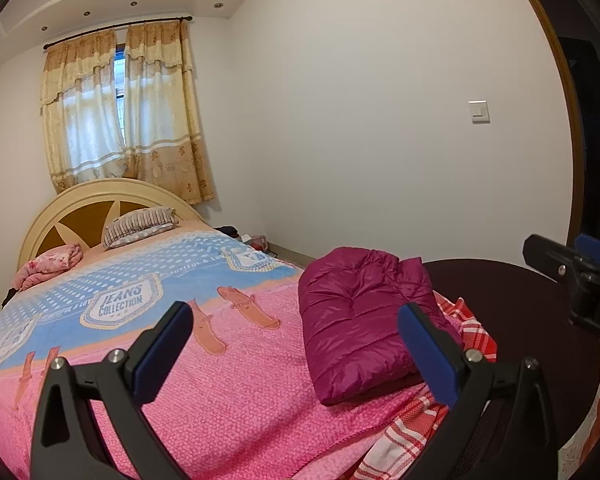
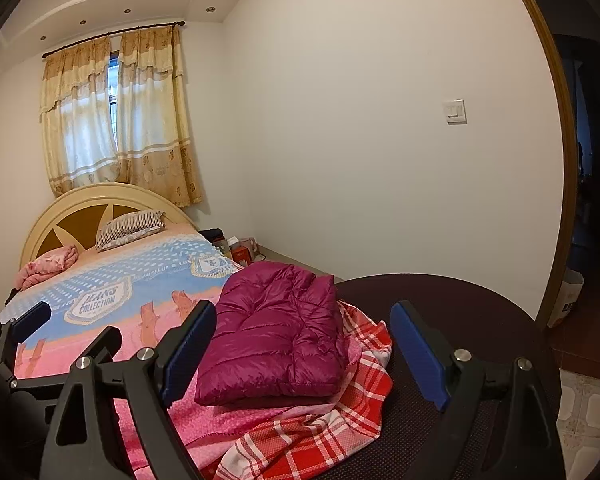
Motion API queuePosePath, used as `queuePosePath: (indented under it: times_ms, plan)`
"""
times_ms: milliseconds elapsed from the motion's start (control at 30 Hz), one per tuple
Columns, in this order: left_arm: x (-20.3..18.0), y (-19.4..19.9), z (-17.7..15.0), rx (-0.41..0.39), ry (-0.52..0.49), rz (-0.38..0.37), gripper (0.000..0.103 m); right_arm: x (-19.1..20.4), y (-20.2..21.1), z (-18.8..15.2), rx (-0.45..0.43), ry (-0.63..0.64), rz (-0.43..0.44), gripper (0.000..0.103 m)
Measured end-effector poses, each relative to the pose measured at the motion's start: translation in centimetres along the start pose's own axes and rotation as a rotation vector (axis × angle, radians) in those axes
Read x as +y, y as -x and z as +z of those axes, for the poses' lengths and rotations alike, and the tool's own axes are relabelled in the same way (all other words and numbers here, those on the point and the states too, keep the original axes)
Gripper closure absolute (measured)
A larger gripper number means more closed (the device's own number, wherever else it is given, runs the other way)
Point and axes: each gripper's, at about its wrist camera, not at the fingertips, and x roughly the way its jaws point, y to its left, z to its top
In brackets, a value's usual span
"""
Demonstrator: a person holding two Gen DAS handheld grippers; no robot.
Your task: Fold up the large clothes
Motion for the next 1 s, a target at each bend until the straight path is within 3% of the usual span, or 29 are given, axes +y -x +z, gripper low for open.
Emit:
queuePosePath:
  times_ms: [467, 733, 1000]
  plan:
    - [0.8, -0.3, 0.3, 0.004, 0.022, 0.016, 0.0, 0.1, 0.3, -0.4, -0.013, -0.017, -0.012, 0.014]
    - [1.2, -1.3, 0.2, 0.041, 0.026, 0.089, 0.0, -0.1, -0.2, -0.5, 0.0, -0.02, -0.019, 0.014]
    - [2.7, -1.4, -0.1, 0.033, 0.117, 0.011, 0.0, -0.1, -0.4, -0.5, 0.008, -0.019, -0.021, 0.014]
